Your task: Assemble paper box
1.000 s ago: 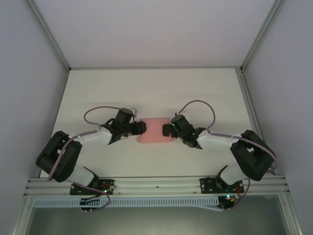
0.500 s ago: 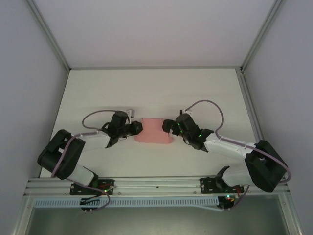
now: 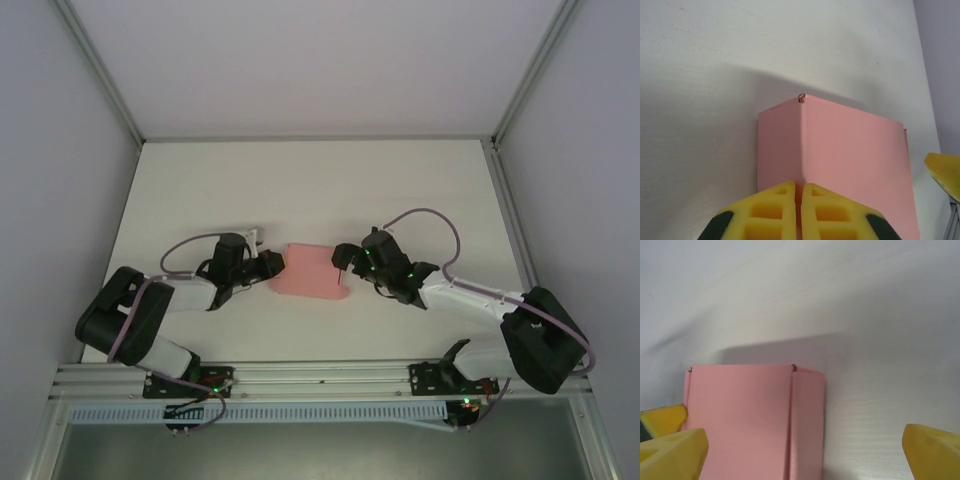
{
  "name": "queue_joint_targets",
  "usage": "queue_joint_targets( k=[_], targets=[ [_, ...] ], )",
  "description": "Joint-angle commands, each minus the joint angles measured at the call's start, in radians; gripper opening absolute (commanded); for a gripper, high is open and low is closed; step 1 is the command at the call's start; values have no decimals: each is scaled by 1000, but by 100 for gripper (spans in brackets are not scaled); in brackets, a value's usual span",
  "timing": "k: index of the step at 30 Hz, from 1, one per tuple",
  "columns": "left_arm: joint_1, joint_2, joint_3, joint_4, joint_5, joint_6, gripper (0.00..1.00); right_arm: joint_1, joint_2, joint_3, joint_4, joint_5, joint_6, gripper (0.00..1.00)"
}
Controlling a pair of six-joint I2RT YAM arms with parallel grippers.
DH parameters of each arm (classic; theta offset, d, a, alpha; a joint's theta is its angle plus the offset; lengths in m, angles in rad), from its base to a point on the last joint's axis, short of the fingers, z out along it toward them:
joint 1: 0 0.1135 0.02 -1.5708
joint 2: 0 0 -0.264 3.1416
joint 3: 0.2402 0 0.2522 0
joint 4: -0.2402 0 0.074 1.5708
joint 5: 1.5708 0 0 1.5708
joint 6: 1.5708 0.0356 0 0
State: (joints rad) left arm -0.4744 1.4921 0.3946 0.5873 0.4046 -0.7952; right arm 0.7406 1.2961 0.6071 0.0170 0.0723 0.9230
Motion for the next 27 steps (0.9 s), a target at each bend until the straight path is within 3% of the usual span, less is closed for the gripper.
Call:
queue_joint_targets(
  k=[1,8,19,27],
  targets=[
    [25,-2,-32,65,59,-47,0,-29,15,10,-33,-63,66,100],
    [41,-19,-53,94,74,-68,0,-39,52,4,34,-146,70,100],
    [65,-16,-91,168,101,-100,0,-47,220,6,289,-358,116,100],
    [71,-12,-98,190,114,-91,0,-46,307,23,445,-462,138,85]
  ],
)
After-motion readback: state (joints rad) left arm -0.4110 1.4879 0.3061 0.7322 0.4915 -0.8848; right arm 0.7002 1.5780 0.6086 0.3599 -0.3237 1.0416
